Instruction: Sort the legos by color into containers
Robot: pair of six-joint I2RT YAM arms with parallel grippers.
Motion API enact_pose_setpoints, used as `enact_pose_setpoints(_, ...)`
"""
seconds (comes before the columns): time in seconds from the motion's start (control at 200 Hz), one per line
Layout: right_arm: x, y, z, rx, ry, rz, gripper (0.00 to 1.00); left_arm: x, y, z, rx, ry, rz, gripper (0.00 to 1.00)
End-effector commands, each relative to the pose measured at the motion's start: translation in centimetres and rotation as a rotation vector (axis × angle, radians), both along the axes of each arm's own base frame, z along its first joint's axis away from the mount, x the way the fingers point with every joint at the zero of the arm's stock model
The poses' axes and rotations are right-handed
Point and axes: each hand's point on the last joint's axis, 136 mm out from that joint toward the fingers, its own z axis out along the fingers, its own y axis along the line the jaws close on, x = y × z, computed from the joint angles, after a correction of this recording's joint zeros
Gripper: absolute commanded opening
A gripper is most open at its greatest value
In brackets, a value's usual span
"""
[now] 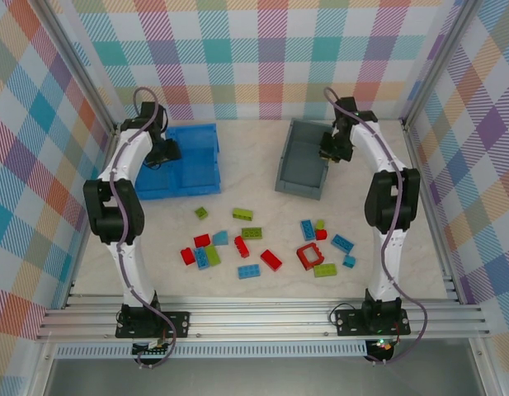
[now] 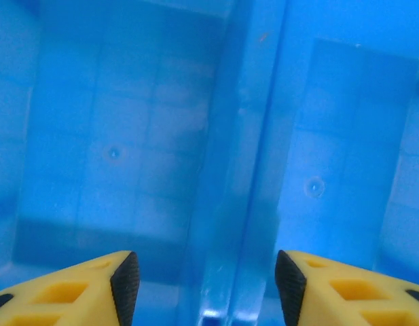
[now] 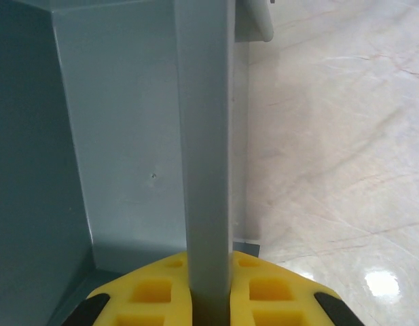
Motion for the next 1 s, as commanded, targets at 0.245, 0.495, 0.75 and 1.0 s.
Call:
enact_pose_setpoints(0.245, 0.2, 2.3, 0.2, -0.010, 0.002, 0.158, 0.11, 1.3, -5.8, -2.4, -0.102, 0.046, -0.209, 0.07)
enact_pose_setpoints(0.495, 0.2, 1.9, 0.7, -0.040, -0.001, 0.175, 0.11, 1.1, -14.7, -1.0, -0.186, 0.006, -0.299, 0.00)
enact_pose_setpoints(0.75, 0.0, -0.5, 0.0, -0.109, 0.043, 0.156, 0.12, 0.4, -19.4, -1.6, -0.111, 0.034, -0.398, 0.00)
enact_pose_setpoints(1.0, 0.2, -3.2, 0.3, -0.163, 0.033, 0.127, 0.13, 0.6, -18.5, 3.2, -0.136, -0.086, -0.267, 0.41)
